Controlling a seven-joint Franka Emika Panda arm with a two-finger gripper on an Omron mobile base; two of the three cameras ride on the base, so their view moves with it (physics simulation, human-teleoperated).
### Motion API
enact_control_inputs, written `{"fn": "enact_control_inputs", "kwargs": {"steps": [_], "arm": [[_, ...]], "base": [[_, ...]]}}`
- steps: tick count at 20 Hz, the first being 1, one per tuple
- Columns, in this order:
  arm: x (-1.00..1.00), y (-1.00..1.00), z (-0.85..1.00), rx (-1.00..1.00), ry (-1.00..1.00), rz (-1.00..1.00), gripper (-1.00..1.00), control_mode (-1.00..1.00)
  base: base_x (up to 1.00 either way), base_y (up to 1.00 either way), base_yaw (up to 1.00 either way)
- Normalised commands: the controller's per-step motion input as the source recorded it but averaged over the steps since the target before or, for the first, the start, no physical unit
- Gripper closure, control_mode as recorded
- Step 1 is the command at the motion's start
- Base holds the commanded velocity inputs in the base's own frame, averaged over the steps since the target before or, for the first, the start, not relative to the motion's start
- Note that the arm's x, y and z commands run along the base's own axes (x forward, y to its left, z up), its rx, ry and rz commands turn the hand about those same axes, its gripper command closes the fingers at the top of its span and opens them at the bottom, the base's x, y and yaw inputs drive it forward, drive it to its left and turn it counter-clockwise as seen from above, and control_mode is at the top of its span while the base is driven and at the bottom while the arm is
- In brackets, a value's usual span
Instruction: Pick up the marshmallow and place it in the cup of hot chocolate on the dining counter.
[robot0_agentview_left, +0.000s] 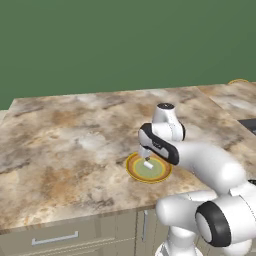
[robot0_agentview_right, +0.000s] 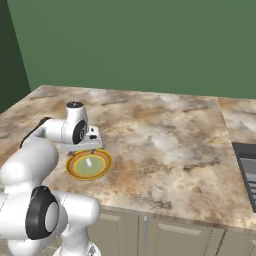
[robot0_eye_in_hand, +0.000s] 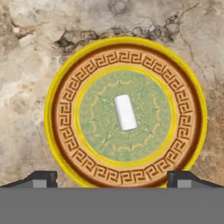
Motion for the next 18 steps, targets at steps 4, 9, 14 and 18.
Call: {"fn": "enact_control_inputs", "kwargs": {"steps": [4, 9, 14, 18], "arm": [[0.26, 0.00, -0.40, -0.01, 0.06, 0.00, -1.00, -1.00], [0.24, 0.00, -0.37, 0.00, 0.03, 0.00, -1.00, -1.00], [0.12, 0.00, -0.35, 0.00, 0.01, 0.00, -1.00, -1.00], [0.20, 0.00, -0.29, 0.00, 0.00, 0.00, -1.00, -1.00]], "base": [[0.00, 0.00, 0.00], [0.00, 0.00, 0.00], [0.00, 0.00, 0.00], [0.00, 0.00, 0.00]]}}
